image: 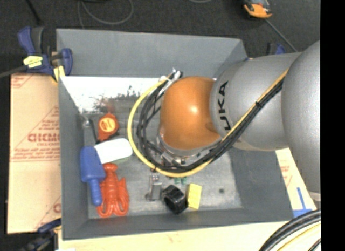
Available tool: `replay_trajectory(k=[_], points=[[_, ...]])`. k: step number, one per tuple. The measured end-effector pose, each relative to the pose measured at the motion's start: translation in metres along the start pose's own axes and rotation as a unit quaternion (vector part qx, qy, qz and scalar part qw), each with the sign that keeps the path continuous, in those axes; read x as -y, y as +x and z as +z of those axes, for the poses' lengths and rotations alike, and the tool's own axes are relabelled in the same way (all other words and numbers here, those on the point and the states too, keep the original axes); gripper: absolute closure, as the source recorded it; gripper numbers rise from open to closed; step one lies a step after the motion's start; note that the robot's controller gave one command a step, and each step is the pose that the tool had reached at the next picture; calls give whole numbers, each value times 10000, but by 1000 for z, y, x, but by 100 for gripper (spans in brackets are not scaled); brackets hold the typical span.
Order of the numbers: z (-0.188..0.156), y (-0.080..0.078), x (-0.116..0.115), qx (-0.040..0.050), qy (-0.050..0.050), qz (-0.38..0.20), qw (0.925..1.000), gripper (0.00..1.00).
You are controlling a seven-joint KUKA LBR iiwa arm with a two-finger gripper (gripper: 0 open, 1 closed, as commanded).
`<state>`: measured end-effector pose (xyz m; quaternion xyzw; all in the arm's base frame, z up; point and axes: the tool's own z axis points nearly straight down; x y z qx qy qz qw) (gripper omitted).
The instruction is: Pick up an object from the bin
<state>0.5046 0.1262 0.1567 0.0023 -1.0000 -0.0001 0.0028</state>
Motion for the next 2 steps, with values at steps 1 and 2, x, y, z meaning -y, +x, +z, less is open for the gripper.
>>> replay_trajectory(k=[1,2], points=[[-4,-2,1,35,-5,20,10000,0],[-8,14,23,36,2,-321,9995,0]])
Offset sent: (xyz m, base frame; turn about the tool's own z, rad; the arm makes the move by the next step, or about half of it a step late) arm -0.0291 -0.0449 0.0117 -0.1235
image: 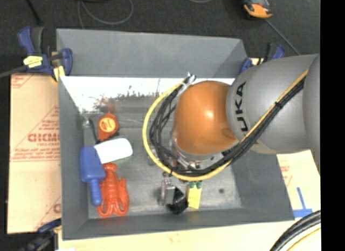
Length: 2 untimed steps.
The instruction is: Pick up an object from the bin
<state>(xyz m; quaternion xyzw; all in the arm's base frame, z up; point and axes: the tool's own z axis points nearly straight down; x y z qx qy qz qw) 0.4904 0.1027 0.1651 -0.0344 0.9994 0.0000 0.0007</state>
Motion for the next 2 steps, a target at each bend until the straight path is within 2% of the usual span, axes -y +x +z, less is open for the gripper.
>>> replay_trajectory(k=[1,2], points=[[22,5,16,5,-2,124,9999,0],[63,-4,43,12,-1,147,9999,0]])
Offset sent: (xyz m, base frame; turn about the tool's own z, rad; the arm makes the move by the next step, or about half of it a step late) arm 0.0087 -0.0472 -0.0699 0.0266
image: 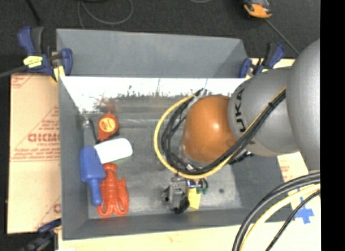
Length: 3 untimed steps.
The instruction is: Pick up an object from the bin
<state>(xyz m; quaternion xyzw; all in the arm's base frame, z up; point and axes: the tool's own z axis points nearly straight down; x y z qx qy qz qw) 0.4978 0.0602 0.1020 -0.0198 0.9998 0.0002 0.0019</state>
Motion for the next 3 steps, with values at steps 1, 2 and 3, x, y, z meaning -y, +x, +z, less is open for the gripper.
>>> replay_trajectory(k=[1,2,3], points=[[16,-2,31,-25,-1,272,9996,100],[16,-2,30,-25,-3,279,9996,0],[16,-2,30,-26,-3,281,9996,0]])
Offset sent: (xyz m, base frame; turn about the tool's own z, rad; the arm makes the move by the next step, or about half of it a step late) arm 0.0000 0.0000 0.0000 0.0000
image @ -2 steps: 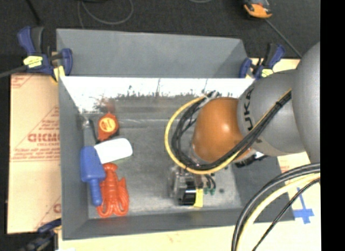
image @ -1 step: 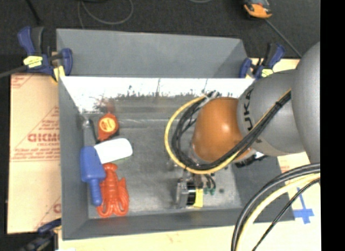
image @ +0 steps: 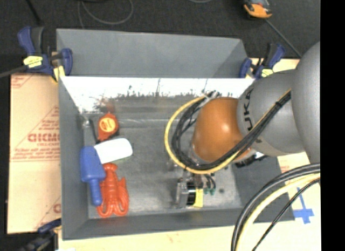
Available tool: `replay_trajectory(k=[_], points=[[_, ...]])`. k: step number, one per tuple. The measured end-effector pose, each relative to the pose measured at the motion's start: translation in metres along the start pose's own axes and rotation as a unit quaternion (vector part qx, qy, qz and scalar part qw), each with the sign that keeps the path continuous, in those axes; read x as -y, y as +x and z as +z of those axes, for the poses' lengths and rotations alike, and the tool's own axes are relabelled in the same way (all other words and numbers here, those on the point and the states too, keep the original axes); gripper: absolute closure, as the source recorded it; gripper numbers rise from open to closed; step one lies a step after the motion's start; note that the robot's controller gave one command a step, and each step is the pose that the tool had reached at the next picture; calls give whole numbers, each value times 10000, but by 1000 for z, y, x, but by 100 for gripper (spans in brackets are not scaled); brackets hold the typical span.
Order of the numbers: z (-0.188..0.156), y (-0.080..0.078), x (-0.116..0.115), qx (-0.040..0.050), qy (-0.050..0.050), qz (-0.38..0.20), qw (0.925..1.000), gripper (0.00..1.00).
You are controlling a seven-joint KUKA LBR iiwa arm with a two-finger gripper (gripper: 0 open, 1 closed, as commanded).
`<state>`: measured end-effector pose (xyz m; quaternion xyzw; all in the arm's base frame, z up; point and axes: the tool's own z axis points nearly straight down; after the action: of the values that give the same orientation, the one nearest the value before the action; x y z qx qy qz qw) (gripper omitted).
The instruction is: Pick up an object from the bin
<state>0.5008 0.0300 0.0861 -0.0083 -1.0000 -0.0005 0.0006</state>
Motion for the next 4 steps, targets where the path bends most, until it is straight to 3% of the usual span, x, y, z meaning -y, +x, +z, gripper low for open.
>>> replay_trajectory(k=[1,2,3,4], points=[[-8,14,30,1,4,-119,9999,0],[8,4,45,29,7,-73,10000,0],[14,24,43,34,0,-134,9999,100],[14,24,43,34,0,-131,9999,100]])
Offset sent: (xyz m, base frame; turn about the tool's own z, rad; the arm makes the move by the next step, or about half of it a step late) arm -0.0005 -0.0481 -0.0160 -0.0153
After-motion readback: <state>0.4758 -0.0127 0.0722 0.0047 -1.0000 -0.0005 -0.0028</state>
